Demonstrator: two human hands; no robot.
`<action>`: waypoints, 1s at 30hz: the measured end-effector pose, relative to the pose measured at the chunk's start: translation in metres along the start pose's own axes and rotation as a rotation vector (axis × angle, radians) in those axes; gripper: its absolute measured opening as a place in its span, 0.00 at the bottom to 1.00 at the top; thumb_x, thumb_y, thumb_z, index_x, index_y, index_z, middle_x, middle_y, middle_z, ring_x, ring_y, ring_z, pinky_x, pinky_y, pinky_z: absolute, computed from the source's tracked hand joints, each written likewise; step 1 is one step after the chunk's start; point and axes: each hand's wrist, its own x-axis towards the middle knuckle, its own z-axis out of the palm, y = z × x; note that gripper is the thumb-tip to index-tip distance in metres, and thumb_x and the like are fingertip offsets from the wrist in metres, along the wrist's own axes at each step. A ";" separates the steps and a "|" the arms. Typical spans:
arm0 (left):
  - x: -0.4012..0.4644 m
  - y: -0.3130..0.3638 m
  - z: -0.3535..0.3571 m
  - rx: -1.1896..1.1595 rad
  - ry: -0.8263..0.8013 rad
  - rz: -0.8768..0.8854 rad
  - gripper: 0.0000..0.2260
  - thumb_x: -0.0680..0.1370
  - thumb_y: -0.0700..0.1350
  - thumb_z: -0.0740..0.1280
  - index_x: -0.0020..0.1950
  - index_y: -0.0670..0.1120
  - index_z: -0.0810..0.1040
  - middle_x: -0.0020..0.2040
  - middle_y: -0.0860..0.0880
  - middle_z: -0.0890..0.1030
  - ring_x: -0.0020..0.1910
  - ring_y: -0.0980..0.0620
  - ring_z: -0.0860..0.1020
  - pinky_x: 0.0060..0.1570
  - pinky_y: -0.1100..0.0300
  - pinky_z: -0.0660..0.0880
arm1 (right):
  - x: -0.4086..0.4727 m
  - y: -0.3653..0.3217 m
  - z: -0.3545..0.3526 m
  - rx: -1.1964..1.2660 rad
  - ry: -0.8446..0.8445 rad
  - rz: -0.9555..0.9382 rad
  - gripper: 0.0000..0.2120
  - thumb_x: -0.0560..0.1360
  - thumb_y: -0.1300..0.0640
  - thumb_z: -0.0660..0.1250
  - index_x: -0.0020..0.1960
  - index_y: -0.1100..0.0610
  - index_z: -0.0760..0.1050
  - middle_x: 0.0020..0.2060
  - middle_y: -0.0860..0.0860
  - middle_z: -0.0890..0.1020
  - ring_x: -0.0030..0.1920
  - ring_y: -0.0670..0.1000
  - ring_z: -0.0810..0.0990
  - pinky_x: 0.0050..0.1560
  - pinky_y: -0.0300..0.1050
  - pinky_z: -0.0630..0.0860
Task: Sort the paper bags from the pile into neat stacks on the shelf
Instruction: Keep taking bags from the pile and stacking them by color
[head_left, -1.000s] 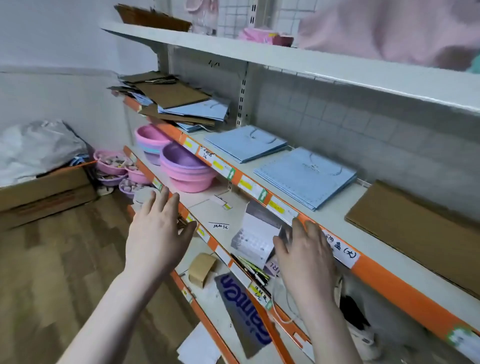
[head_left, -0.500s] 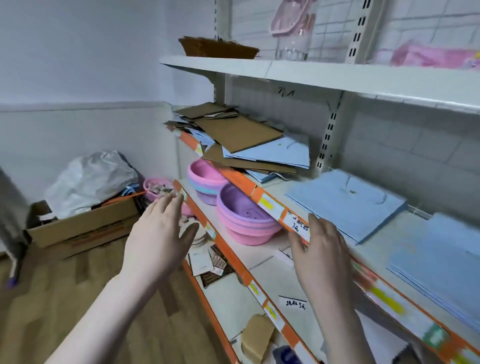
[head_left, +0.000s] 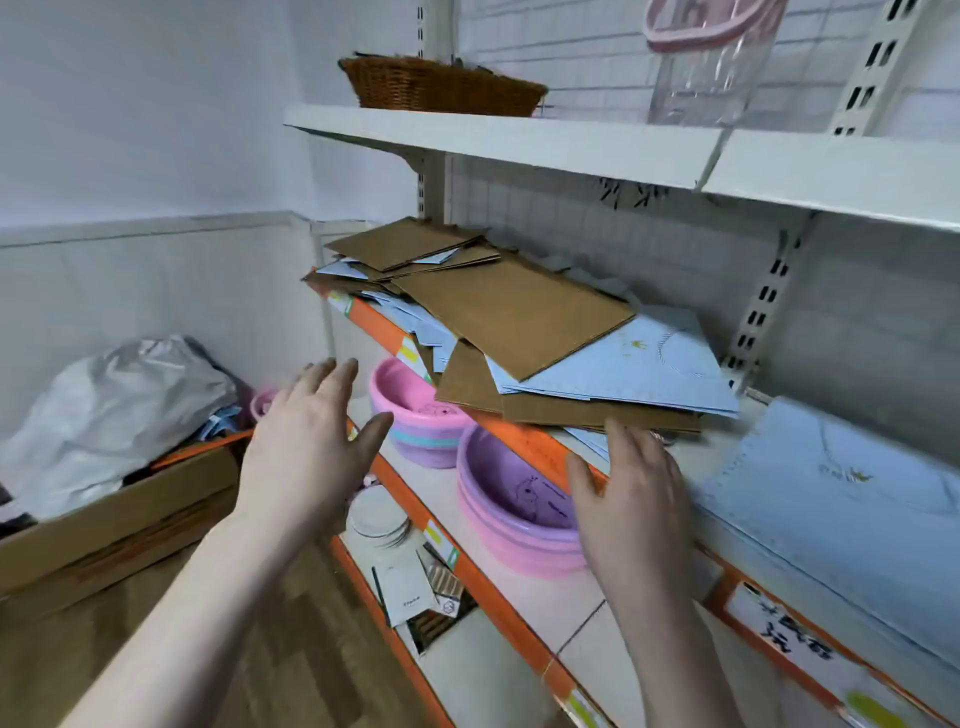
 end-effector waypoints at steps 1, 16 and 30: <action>0.015 -0.008 0.007 -0.023 -0.014 0.017 0.27 0.76 0.50 0.67 0.71 0.42 0.67 0.71 0.41 0.68 0.69 0.41 0.65 0.67 0.48 0.63 | 0.007 -0.006 0.010 -0.012 0.024 0.017 0.23 0.74 0.54 0.67 0.66 0.63 0.72 0.59 0.61 0.76 0.60 0.61 0.73 0.60 0.54 0.69; 0.229 -0.072 0.070 -0.176 -0.189 0.353 0.25 0.76 0.52 0.67 0.68 0.40 0.70 0.68 0.40 0.71 0.69 0.41 0.66 0.68 0.52 0.61 | 0.103 -0.103 0.097 -0.286 0.129 0.303 0.22 0.75 0.52 0.67 0.64 0.63 0.73 0.59 0.62 0.76 0.60 0.61 0.72 0.61 0.52 0.68; 0.293 -0.021 0.154 -0.011 -0.344 0.599 0.29 0.79 0.61 0.50 0.76 0.47 0.58 0.76 0.46 0.59 0.76 0.48 0.54 0.74 0.54 0.50 | 0.163 -0.070 0.132 -0.432 -0.002 0.426 0.30 0.78 0.39 0.50 0.73 0.54 0.60 0.68 0.56 0.66 0.69 0.56 0.63 0.69 0.48 0.60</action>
